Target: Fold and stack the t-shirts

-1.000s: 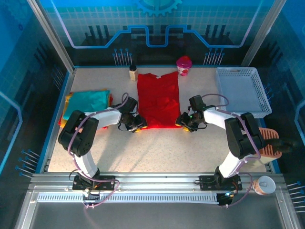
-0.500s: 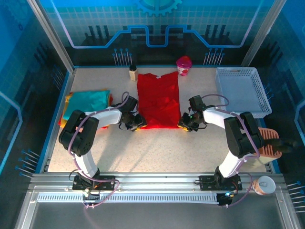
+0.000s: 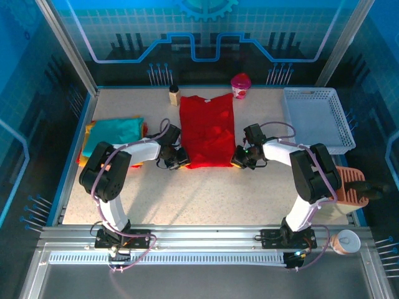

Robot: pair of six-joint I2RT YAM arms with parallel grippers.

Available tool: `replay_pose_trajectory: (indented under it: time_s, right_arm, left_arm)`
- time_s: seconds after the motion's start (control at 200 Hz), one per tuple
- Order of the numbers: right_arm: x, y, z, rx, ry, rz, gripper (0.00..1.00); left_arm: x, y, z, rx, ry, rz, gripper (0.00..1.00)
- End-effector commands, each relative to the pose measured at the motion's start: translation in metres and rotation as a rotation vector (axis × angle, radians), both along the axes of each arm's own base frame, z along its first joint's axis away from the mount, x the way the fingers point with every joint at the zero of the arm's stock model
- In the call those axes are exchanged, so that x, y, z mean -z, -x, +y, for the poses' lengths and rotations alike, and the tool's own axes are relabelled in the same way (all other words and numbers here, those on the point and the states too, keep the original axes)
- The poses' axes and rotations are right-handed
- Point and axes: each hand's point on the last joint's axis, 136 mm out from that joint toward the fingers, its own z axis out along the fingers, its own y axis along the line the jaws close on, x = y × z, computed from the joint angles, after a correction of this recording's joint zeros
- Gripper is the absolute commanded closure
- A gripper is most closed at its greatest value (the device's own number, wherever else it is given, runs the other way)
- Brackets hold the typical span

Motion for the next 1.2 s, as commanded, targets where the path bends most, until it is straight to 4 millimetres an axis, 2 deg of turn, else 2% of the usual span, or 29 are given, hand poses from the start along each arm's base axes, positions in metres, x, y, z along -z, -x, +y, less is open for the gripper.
replay_pose_trajectory:
  time_s: [0.0, 0.05, 0.195, 0.395, 0.41, 0.625, 0.961, 1.196]
  right_arm:
    - [-0.008, -0.006, 0.005, -0.019, 0.002, -0.035, 0.93]
    - [-0.009, -0.005, 0.004, -0.017, 0.006, -0.042, 1.00]
    - [-0.017, -0.004, 0.002, -0.020, 0.002, -0.082, 1.00]
    - [-0.029, 0.005, -0.001, -0.053, 0.015, -0.112, 1.00]
    - [-0.023, 0.013, -0.004, -0.057, 0.024, -0.093, 1.00]
    - [-0.025, 0.042, -0.015, -0.104, 0.102, -0.115, 1.00]
    - [-0.035, 0.081, -0.026, -0.136, 0.141, -0.222, 1.00]
    - [-0.030, 0.108, -0.034, -0.129, 0.171, -0.272, 1.00]
  left_arm:
    - [-0.002, -0.004, 0.002, 0.008, -0.029, -0.004, 0.86]
    - [-0.003, -0.003, 0.003, 0.009, -0.031, -0.004, 0.90]
    - [-0.009, 0.003, 0.005, 0.029, -0.038, -0.011, 1.00]
    - [-0.015, 0.017, 0.004, 0.051, -0.020, -0.025, 1.00]
    - [-0.016, 0.018, 0.003, 0.052, -0.018, -0.026, 1.00]
    - [-0.021, 0.044, -0.002, 0.077, -0.015, -0.058, 1.00]
    - [-0.010, 0.100, -0.006, 0.106, -0.045, -0.033, 1.00]
    - [-0.009, 0.132, -0.010, 0.102, -0.047, -0.019, 1.00]
